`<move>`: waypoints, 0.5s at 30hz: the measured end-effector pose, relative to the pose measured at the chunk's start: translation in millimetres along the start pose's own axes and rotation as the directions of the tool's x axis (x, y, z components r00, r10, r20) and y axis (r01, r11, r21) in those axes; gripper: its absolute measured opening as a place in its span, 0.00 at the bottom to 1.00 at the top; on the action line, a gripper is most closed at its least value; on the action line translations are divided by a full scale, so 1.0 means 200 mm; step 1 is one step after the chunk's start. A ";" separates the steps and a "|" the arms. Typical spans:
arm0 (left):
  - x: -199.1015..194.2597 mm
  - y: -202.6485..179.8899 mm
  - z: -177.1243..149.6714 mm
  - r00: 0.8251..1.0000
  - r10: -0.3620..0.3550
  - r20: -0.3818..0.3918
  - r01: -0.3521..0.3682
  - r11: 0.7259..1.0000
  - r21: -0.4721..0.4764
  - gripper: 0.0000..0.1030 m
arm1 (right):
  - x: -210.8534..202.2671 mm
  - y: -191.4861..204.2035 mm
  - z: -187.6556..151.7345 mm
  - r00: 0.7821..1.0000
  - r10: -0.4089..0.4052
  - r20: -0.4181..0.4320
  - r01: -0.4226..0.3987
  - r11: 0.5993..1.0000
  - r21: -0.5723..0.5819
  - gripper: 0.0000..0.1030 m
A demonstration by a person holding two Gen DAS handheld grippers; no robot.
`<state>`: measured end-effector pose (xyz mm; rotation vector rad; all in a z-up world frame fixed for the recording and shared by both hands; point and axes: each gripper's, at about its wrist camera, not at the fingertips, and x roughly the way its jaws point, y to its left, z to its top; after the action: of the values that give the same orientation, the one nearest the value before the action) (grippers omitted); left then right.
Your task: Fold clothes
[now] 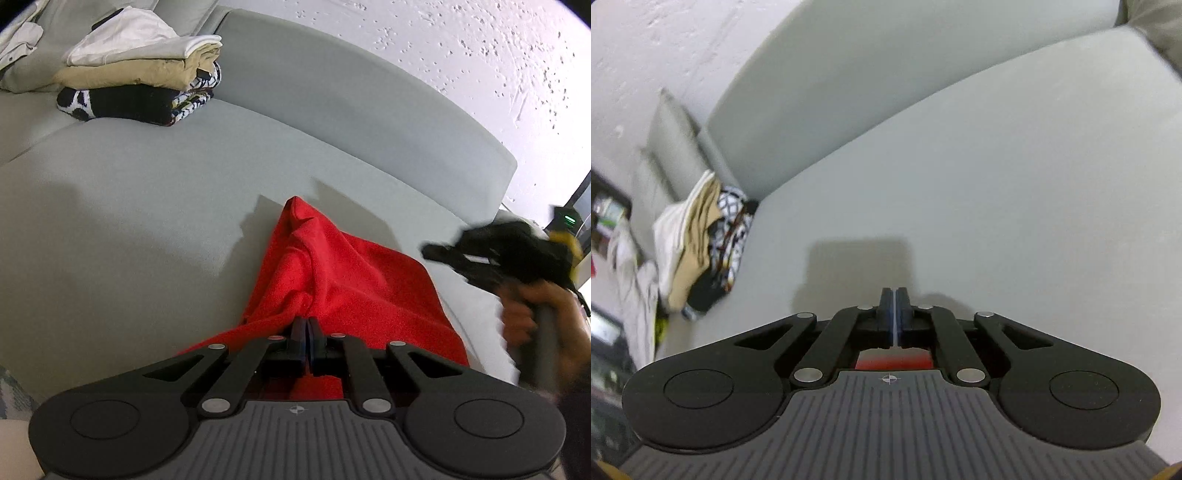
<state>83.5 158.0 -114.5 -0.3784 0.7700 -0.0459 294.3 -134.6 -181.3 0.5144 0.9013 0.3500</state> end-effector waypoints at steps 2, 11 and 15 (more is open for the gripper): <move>-0.01 -0.01 0.00 1.000 0.005 -0.001 -0.005 1.000 0.005 0.11 | -0.09 0.02 -0.06 0.999 0.007 -0.037 -0.010 0.998 -0.066 0.08; -0.04 -0.01 -0.02 1.000 0.022 -0.004 -0.022 1.000 0.015 0.11 | -0.30 0.21 -0.27 0.983 0.033 -0.179 -0.084 0.954 -0.289 0.08; -0.05 0.00 -0.03 1.000 0.021 -0.008 -0.021 1.000 0.002 0.11 | -0.24 0.26 -0.33 0.936 0.180 -0.302 -0.254 0.941 -0.226 0.18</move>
<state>72.8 157.9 -111.4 -0.3682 0.7814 -0.0287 209.6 -96.5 -155.2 0.3241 1.0517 0.7498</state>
